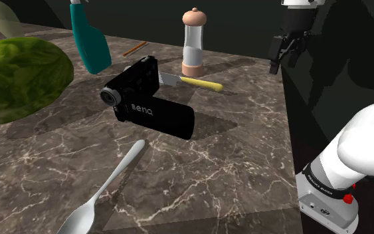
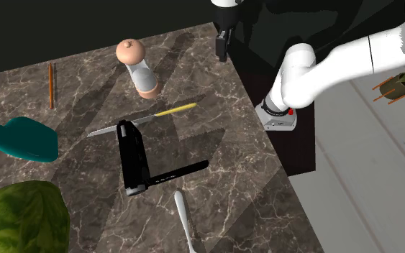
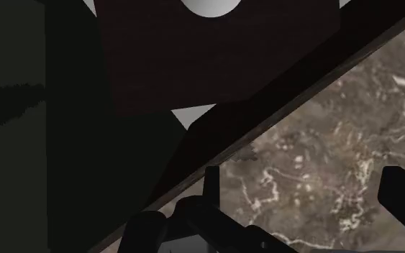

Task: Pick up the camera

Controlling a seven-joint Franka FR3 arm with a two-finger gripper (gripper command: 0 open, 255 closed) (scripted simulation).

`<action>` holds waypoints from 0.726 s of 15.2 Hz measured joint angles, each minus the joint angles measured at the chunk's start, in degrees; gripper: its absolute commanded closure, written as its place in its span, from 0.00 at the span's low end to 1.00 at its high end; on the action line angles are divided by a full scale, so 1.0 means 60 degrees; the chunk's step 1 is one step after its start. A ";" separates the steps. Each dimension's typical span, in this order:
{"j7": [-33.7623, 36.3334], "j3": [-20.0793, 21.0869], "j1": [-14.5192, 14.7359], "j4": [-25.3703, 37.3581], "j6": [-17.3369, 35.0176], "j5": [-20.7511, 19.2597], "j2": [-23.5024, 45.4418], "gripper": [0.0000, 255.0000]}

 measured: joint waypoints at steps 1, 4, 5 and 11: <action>0.0000 0.0000 0.0000 0.0000 0.0000 0.0000 0.0000 0.00; 0.0113 0.0345 0.0271 0.0241 0.0175 0.0275 0.0302 0.00; 0.0162 0.0495 0.0388 0.0391 0.0204 0.0390 0.0424 0.00; 0.0452 0.1445 0.1044 0.1316 0.0652 0.0987 0.1432 0.00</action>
